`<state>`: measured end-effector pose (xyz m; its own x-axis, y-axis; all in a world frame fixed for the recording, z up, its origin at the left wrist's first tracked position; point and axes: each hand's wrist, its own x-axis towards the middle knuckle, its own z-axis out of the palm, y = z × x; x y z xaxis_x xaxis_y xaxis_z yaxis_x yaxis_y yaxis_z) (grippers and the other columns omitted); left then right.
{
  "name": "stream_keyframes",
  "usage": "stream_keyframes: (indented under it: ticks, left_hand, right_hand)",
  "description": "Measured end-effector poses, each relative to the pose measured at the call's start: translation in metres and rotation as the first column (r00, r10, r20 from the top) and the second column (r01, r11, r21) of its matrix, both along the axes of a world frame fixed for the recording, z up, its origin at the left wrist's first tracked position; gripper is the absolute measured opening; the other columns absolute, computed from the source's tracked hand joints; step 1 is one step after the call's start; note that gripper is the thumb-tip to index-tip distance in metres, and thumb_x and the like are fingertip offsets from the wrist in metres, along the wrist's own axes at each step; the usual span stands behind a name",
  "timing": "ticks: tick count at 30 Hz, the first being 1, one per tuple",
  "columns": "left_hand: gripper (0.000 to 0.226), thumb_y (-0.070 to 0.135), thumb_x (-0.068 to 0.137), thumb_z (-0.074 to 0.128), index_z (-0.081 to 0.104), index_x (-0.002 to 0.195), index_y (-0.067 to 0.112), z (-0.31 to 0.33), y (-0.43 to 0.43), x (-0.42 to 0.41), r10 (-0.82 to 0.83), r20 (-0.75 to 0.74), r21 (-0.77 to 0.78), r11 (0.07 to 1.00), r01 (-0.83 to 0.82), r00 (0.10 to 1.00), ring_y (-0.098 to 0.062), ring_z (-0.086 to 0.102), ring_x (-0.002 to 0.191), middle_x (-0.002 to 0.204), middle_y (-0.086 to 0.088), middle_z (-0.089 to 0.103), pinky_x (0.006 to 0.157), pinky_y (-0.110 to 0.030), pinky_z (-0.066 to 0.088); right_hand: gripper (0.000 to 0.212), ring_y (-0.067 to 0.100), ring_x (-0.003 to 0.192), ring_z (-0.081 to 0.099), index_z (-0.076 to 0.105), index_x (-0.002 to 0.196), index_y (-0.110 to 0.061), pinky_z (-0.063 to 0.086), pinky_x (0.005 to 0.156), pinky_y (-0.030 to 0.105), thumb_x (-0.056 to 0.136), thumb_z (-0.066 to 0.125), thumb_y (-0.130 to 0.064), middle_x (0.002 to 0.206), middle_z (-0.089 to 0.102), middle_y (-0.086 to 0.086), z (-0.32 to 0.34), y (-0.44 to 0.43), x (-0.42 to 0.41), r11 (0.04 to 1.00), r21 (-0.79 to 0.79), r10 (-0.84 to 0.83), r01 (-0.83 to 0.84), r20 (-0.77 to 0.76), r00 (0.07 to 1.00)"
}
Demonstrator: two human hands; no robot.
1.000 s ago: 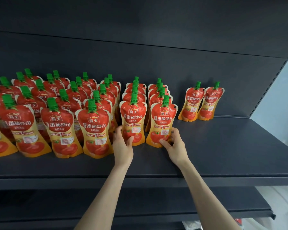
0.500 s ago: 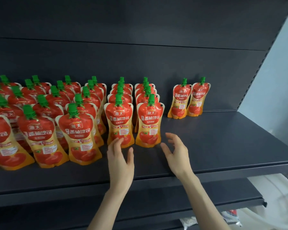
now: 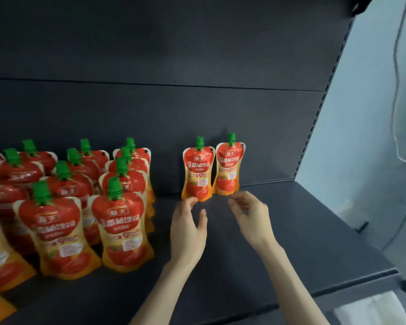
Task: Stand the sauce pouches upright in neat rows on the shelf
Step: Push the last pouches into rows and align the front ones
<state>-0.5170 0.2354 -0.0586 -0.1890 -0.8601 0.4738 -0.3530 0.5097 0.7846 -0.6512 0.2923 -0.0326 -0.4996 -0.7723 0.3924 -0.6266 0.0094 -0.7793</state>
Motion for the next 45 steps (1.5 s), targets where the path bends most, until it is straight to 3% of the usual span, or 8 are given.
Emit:
stream_keyframes:
  ticks: [5, 10, 13, 17, 23, 28, 35, 45]
  left_hand:
    - [0.072, 0.032, 0.084, 0.065, 0.027, 0.141, 0.011, -0.005, -0.044, -0.061, 0.264, 0.005, 0.170, 0.950, -0.261, 0.964, -0.030, 0.033, 0.134, 0.144, -0.014, 0.033, 0.104, -0.045, 0.038]
    - [0.087, 0.046, 0.080, 0.065, 0.018, 0.146, 0.015, -0.005, -0.077, -0.078, 0.323, -0.016, 0.342, 0.891, -0.298, 0.946, -0.028, 0.035, 0.134, 0.147, -0.010, 0.035, 0.108, -0.050, 0.032]
    - [0.076, 0.046, 0.078, 0.068, 0.035, 0.137, 0.011, -0.005, -0.086, -0.078, 0.343, 0.000, 0.356, 0.878, -0.320, 0.939, -0.027, 0.044, 0.126, 0.136, -0.010, 0.045, 0.100, -0.042, 0.041]
    - [0.037, 0.042, 0.080, 0.067, 0.052, 0.102, 0.016, -0.004, -0.084, -0.076, 0.264, 0.046, 0.350, 0.899, -0.263, 0.963, -0.022, 0.052, 0.108, 0.115, -0.007, 0.049, 0.084, -0.030, 0.045]
    - [0.053, 0.052, 0.079, 0.057, 0.046, 0.122, 0.023, 0.001, -0.050, -0.064, 0.136, -0.120, 0.363, 0.928, -0.084, 0.983, -0.013, 0.056, 0.109, 0.117, 0.005, 0.058, 0.086, -0.027, 0.051]
    - [0.045, 0.050, 0.076, 0.056, 0.051, 0.113, 0.025, 0.023, 0.000, -0.039, 0.088, -0.220, 0.312, 0.950, -0.015, 0.972, -0.002, 0.064, 0.093, 0.105, 0.014, 0.063, 0.072, -0.016, 0.054]
    - [0.030, 0.045, 0.075, 0.058, 0.054, 0.096, 0.024, 0.024, 0.059, 0.033, -0.041, -0.265, 0.255, 0.960, 0.111, 0.963, 0.004, 0.065, 0.082, 0.087, 0.018, 0.068, 0.064, -0.016, 0.054]
    - [0.028, 0.039, 0.080, 0.059, 0.055, 0.105, 0.029, 0.011, 0.101, 0.189, -0.159, -0.264, 0.255, 0.940, 0.228, 0.951, 0.002, 0.066, 0.085, 0.094, 0.017, 0.069, 0.067, -0.019, 0.055]
  right_hand:
    - [0.023, 0.016, 0.099, 0.059, 0.059, 0.111, -0.016, 0.050, 0.087, 0.033, 0.090, 0.060, -0.023, 0.109, 0.061, -0.002, -0.002, -0.050, -0.067, 0.996, 0.054, 0.063, -0.064, 0.028, 0.998]
    - [0.043, 0.011, 0.106, 0.052, 0.042, 0.126, -0.016, 0.045, 0.086, 0.028, 0.089, 0.061, -0.027, 0.121, 0.054, -0.004, -0.004, -0.091, -0.099, 0.980, 0.070, 0.176, -0.188, 0.159, 0.972]
    - [0.051, 0.011, 0.100, 0.055, 0.040, 0.127, -0.011, 0.046, 0.083, 0.027, 0.085, 0.066, -0.027, 0.112, 0.054, -0.006, -0.007, -0.109, -0.105, 0.971, 0.094, 0.192, -0.220, 0.244, 0.951]
    - [0.030, 0.021, 0.102, 0.061, 0.054, 0.108, -0.020, 0.052, 0.089, 0.039, 0.084, 0.068, -0.029, 0.112, 0.062, 0.006, -0.019, -0.123, -0.112, 0.953, 0.150, 0.217, -0.262, 0.261, 0.941]
    - [0.019, 0.012, 0.095, 0.066, 0.059, 0.107, -0.019, 0.054, 0.085, 0.030, 0.088, 0.062, -0.019, 0.101, 0.068, -0.006, -0.004, -0.088, -0.105, 0.914, 0.043, 0.357, -0.403, 0.385, 0.851]
    - [0.019, 0.016, 0.093, 0.069, 0.061, 0.108, -0.015, 0.057, 0.079, 0.032, 0.090, 0.060, -0.019, 0.101, 0.072, 0.001, 0.012, -0.036, -0.072, 0.879, -0.056, 0.440, -0.474, 0.477, 0.760]
    - [0.024, 0.016, 0.092, 0.070, 0.061, 0.109, -0.015, 0.058, 0.072, 0.028, 0.088, 0.055, -0.022, 0.101, 0.073, -0.001, 0.011, 0.039, 0.014, 0.905, -0.192, 0.417, -0.379, 0.574, 0.705]
    - [0.022, 0.016, 0.090, 0.070, 0.063, 0.106, -0.013, 0.055, 0.068, 0.023, 0.087, 0.054, -0.020, 0.098, 0.073, 0.000, -0.004, 0.093, 0.169, 0.929, -0.261, 0.368, -0.261, 0.604, 0.707]
